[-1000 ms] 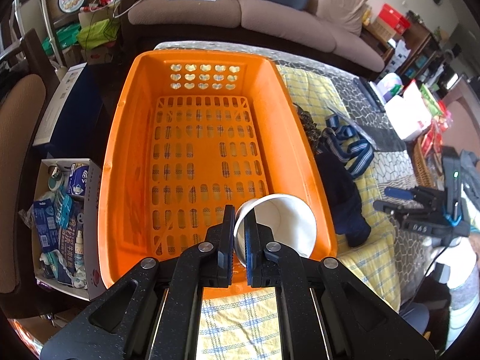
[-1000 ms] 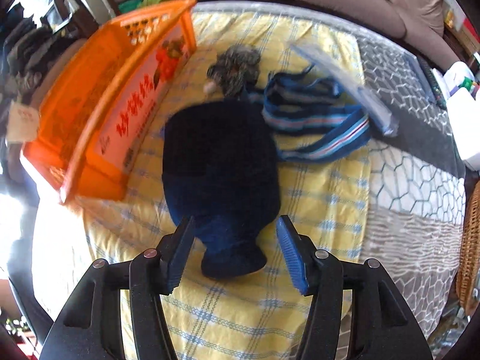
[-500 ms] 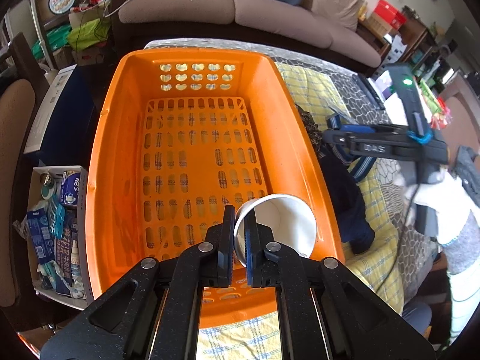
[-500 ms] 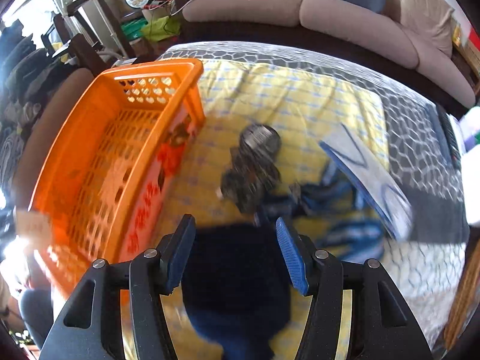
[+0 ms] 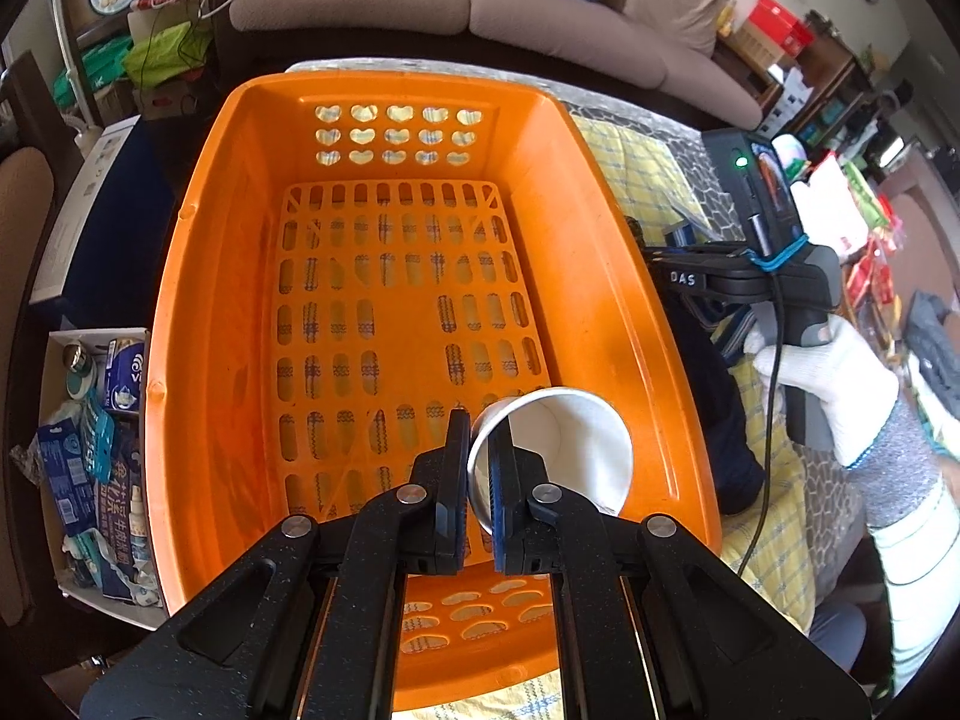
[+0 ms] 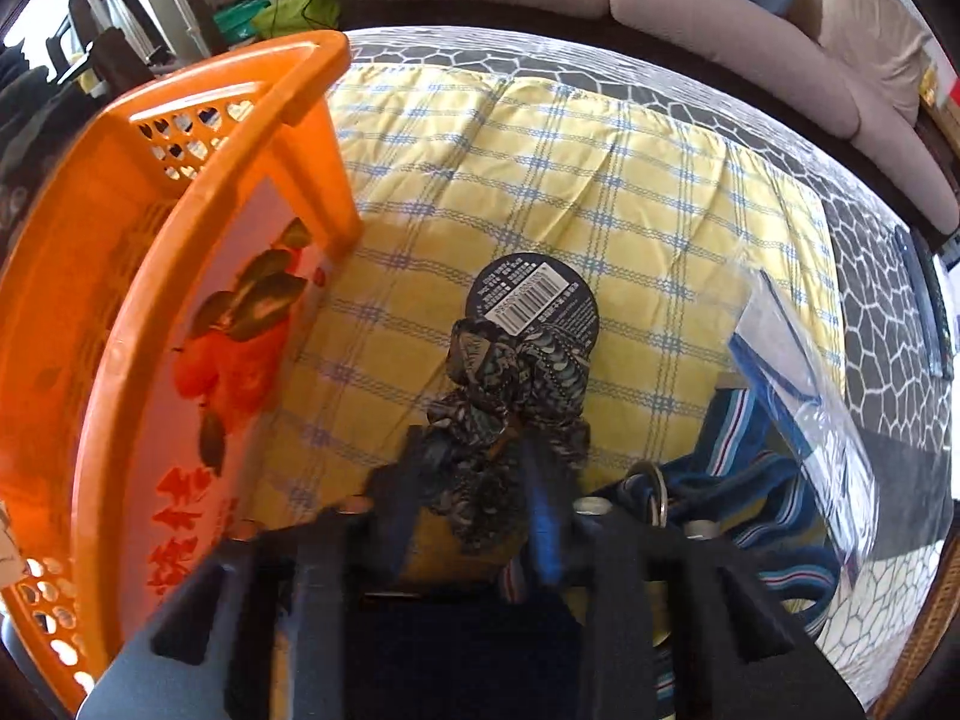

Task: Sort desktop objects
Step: 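Grasp the dark patterned scrunchie with the right gripper and lift it, then lower the scrunchie into the basket with the right gripper while the left gripper releases the cup there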

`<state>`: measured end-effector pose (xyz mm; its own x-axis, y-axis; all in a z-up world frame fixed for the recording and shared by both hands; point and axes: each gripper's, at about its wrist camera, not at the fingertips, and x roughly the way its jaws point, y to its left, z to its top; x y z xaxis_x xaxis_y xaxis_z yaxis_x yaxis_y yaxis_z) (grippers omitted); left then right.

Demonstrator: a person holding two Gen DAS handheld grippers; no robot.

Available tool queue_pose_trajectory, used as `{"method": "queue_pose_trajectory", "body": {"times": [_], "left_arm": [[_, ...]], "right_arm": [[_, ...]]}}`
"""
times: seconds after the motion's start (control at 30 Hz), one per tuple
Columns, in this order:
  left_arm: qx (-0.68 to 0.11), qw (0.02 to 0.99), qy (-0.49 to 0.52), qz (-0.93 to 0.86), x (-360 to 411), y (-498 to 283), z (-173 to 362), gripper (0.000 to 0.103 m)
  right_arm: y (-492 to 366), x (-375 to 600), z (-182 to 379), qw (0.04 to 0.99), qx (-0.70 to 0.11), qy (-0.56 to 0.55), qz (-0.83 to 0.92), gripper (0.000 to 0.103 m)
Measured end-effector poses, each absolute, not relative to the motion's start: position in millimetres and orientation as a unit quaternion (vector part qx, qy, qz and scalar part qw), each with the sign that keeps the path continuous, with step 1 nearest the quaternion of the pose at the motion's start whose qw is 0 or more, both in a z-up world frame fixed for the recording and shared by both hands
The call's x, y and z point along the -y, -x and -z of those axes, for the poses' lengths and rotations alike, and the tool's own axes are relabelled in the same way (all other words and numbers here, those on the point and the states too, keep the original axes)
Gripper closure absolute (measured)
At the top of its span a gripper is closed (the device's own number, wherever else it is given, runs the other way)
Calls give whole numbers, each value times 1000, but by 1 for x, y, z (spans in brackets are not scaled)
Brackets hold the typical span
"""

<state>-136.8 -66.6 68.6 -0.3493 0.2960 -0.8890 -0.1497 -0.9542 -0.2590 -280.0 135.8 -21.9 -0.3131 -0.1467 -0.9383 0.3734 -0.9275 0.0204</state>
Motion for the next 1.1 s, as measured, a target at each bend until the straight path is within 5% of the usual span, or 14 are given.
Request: {"method": "queue_pose_trajectory", "body": {"times": [0.4, 0.67, 1.1], "left_arm": [[75, 125, 545, -826, 76, 130, -83, 98], [74, 108, 557, -820, 82, 123, -73, 98], [28, 66, 579, -812, 87, 120, -42, 98]], "right_arm": [[267, -158, -46, 169, -66, -532, 827, 91], [216, -118, -105, 260, -51, -497, 826, 90], [162, -24, -59, 324, -99, -530, 777, 90]]}}
